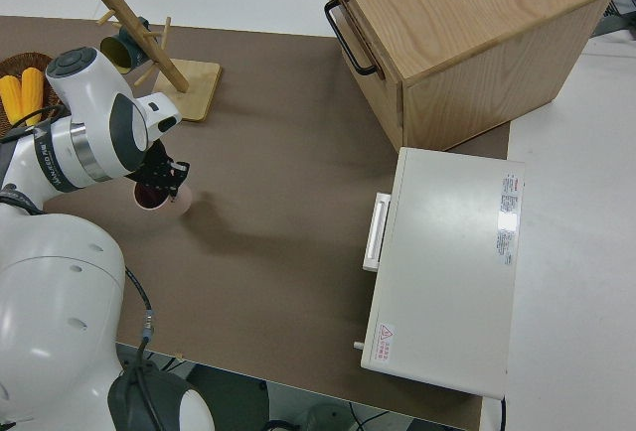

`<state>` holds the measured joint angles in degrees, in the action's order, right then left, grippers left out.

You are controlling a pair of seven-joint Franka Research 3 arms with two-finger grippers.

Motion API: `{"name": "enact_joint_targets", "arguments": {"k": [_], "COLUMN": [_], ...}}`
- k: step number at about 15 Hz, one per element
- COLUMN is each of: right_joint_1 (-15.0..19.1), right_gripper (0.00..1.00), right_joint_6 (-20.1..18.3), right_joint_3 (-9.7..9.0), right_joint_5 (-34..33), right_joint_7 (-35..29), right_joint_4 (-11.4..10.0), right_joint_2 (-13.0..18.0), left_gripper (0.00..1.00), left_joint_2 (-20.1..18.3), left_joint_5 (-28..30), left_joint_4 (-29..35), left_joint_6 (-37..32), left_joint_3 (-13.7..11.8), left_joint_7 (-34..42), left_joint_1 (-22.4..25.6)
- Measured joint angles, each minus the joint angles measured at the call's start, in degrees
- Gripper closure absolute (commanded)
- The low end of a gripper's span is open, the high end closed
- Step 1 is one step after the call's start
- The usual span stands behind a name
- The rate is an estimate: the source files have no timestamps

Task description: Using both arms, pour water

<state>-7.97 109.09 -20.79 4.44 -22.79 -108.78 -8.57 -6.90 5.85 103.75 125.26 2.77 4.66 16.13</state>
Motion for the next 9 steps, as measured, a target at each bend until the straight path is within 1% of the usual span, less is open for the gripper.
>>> {"name": "enact_joint_targets", "arguments": {"k": [2, 3, 5, 7, 9], "right_joint_1": [-3.03, -4.44, -7.43, -10.1, -12.76], "right_gripper": [1.0, 1.0, 1.0, 1.0, 1.0], "right_joint_6": [0.66, 1.63, 3.68, 4.89, 7.24], "right_joint_3": [-0.03, -0.03, -0.03, 0.02, 0.3], "right_joint_5": [2.44, 3.05, 3.56, 4.45, 5.29], "right_joint_7": [-5.43, -8.25, -13.7, -18.81, -22.87], "right_joint_4": [0.03, 0.05, 0.56, 1.92, 4.18], "right_joint_2": [-0.05, -0.24, -1.43, -3.59, -6.57], "left_gripper": [1.0, 1.0, 1.0, 1.0, 1.0], "left_joint_2": [-1.68, -2.47, -3.82, -4.55, -4.78], "left_joint_5": [-0.04, -0.41, -2.76, -4.78, -5.42], "left_joint_4": [2.06, 3.1, 5.12, 6.43, 7.23], "left_joint_6": [-0.01, -0.01, -0.01, -0.01, -0.01], "left_joint_3": [-0.08, -0.17, -0.56, -1.49, -2.41], "left_joint_7": [-0.97, -1.5, -4.0, -6.87, -8.89], "left_joint_1": [-1.1, -1.76, -3.86, -6.79, -9.76]}}
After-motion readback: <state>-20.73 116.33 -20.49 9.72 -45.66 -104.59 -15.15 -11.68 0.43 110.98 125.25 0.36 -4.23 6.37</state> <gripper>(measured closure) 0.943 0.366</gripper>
